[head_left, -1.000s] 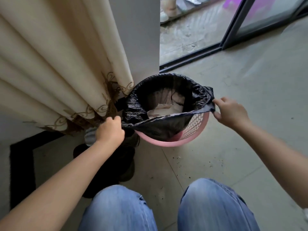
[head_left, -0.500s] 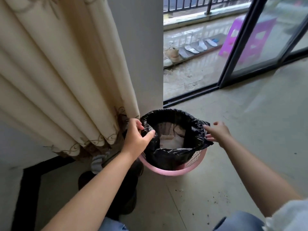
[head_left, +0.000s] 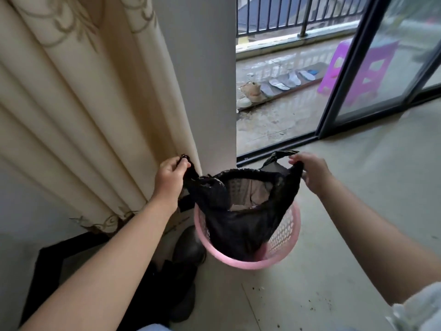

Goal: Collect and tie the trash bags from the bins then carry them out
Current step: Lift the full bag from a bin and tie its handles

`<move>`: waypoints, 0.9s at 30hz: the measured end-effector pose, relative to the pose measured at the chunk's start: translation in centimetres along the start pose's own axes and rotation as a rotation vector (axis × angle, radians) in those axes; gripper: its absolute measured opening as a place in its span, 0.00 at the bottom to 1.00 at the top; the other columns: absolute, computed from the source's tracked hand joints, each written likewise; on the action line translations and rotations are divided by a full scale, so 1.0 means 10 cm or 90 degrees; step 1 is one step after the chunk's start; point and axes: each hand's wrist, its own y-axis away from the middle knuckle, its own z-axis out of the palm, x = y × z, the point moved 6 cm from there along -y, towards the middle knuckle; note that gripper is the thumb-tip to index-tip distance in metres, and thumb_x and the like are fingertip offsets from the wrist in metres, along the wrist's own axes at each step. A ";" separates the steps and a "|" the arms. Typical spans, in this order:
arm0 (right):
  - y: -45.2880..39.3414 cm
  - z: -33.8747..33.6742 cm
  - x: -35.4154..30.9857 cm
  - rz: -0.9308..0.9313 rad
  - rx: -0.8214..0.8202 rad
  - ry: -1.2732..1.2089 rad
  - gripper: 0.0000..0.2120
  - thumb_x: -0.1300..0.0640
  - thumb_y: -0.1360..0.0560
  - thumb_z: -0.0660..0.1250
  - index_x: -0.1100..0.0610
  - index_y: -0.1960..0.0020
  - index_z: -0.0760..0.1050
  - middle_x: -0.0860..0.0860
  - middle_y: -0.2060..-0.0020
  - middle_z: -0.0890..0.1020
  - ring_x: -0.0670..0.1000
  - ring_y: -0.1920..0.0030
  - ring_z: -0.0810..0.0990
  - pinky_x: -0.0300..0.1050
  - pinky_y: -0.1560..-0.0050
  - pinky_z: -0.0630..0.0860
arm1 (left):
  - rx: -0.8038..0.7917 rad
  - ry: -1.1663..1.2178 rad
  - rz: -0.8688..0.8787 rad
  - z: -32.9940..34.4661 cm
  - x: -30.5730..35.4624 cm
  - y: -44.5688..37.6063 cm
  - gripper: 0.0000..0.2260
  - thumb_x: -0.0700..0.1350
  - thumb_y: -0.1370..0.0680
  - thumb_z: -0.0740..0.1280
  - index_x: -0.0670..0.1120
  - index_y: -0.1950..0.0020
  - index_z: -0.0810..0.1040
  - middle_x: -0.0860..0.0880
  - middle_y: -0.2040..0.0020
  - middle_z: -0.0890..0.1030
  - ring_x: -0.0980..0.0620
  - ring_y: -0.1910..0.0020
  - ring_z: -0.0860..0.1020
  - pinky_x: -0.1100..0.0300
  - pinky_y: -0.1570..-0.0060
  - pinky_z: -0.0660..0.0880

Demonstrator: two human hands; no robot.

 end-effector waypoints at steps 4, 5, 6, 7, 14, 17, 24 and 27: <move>0.15 0.12 -0.54 -0.120 -0.089 -0.033 0.11 0.68 0.27 0.63 0.57 0.66 0.71 0.48 0.78 0.76 0.43 0.79 0.74 0.35 0.75 0.72 | -0.177 0.203 0.009 0.15 0.32 0.13 0.15 0.43 0.19 0.55 0.50 0.66 0.71 0.57 0.69 0.82 0.61 0.66 0.77 0.63 0.60 0.69; 0.16 0.11 -0.61 -0.134 -0.088 -0.064 0.10 0.68 0.27 0.63 0.58 0.65 0.72 0.47 0.79 0.77 0.42 0.79 0.74 0.34 0.76 0.73 | -0.209 0.239 0.019 0.17 0.37 0.13 0.15 0.43 0.19 0.53 0.50 0.64 0.71 0.57 0.67 0.84 0.58 0.63 0.78 0.60 0.58 0.69; 0.18 0.09 -0.68 -0.148 -0.083 -0.093 0.10 0.68 0.26 0.63 0.58 0.64 0.71 0.47 0.76 0.77 0.42 0.78 0.75 0.33 0.75 0.74 | -0.229 0.263 0.031 0.18 0.41 0.13 0.14 0.44 0.18 0.52 0.52 0.61 0.71 0.55 0.66 0.84 0.56 0.60 0.78 0.56 0.55 0.69; 0.18 0.07 -0.72 -0.156 -0.078 -0.117 0.10 0.68 0.26 0.62 0.58 0.64 0.71 0.49 0.73 0.77 0.42 0.76 0.77 0.33 0.73 0.76 | -0.234 0.263 0.044 0.18 0.43 0.12 0.14 0.44 0.18 0.50 0.53 0.58 0.71 0.54 0.67 0.83 0.55 0.59 0.78 0.54 0.52 0.68; 0.20 0.23 -0.62 -0.117 -0.032 -0.214 0.12 0.65 0.21 0.53 0.56 0.62 0.65 0.55 0.67 0.74 0.46 0.77 0.80 0.44 0.66 0.75 | -0.180 0.137 -0.003 0.23 0.27 0.03 0.12 0.43 0.17 0.49 0.53 0.56 0.68 0.48 0.74 0.64 0.61 0.85 0.62 0.71 0.81 0.64; 0.19 0.33 -0.65 -0.112 0.009 -0.262 0.13 0.63 0.20 0.53 0.56 0.63 0.64 0.53 0.68 0.71 0.51 0.70 0.74 0.45 0.65 0.74 | -0.142 -0.034 0.055 0.13 0.35 -0.09 0.04 0.42 0.19 0.54 0.48 0.52 0.64 0.50 0.70 0.61 0.57 0.76 0.64 0.64 0.72 0.64; 0.37 0.48 -1.16 -0.140 -0.123 -0.465 0.15 0.55 0.20 0.48 0.56 0.62 0.64 0.54 0.75 0.83 0.52 0.71 0.81 0.40 0.67 0.78 | -0.185 -0.073 0.161 0.20 0.92 -0.11 0.12 0.37 0.20 0.56 0.47 0.63 0.66 0.52 0.75 0.67 0.62 0.82 0.65 0.71 0.78 0.64; 0.58 0.35 -1.63 -0.212 -0.147 -0.463 0.15 0.54 0.20 0.49 0.56 0.62 0.66 0.52 0.81 0.79 0.51 0.75 0.81 0.43 0.65 0.78 | -0.276 0.064 0.189 0.57 1.49 0.02 0.14 0.42 0.19 0.54 0.47 0.64 0.69 0.51 0.74 0.70 0.62 0.82 0.67 0.69 0.77 0.65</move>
